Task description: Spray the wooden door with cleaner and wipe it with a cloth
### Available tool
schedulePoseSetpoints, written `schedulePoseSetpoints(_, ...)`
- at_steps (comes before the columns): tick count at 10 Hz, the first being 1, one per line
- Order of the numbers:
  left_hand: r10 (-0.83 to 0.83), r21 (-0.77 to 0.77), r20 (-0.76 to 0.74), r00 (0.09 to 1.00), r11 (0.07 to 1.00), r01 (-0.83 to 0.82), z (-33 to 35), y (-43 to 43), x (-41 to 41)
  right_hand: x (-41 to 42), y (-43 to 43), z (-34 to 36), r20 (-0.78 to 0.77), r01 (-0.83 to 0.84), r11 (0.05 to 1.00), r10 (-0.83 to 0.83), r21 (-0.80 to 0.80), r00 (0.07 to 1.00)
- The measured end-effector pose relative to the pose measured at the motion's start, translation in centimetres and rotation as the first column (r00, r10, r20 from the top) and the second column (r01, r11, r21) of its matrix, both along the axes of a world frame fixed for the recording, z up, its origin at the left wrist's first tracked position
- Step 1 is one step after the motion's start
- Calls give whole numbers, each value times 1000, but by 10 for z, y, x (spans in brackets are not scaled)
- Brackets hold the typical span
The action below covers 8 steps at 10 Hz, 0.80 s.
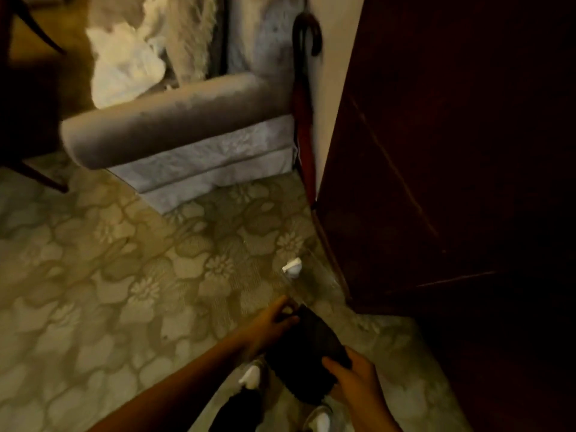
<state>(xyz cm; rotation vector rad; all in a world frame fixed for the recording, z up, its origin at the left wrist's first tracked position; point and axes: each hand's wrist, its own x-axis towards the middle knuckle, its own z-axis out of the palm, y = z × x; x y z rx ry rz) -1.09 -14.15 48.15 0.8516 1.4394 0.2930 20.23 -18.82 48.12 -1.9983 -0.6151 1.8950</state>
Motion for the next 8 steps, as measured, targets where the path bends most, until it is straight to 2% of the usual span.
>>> schedulePoseSetpoints(2, -8, -101, 4, 1000, 995, 9, -199, 55, 21, 4, 56, -186, 73, 130, 991, -126, -44, 989)
schedulePoseSetpoints(4, -6, 50, -47, 999, 999, 8, -397, 94, 52, 11, 100, -389, 134, 107, 994, -109, 20, 985)
schedulePoseSetpoints(5, 57, 136, -97, 994, 990, -43, -469, 102, 56, 8, 117, -466, 137, 105, 990, -116, 92, 984)
schedulePoseSetpoints(6, 37, 211, -89, 995, 977, -18, -518, 107, 59, 8, 129, -525, 124, 111, 990, -121, 86, 985)
schedulePoseSetpoints(7, 77, 271, -72, 994, 961, -55, -536, 122, 60, 8, 148, -562, 111, 78, 986, -95, 146, 989)
schedulePoseSetpoints(8, 130, 358, -138, 982, 931, -73, -550, 116, 57, -1, 150, -574, 134, 4, 987, -26, 161, 991)
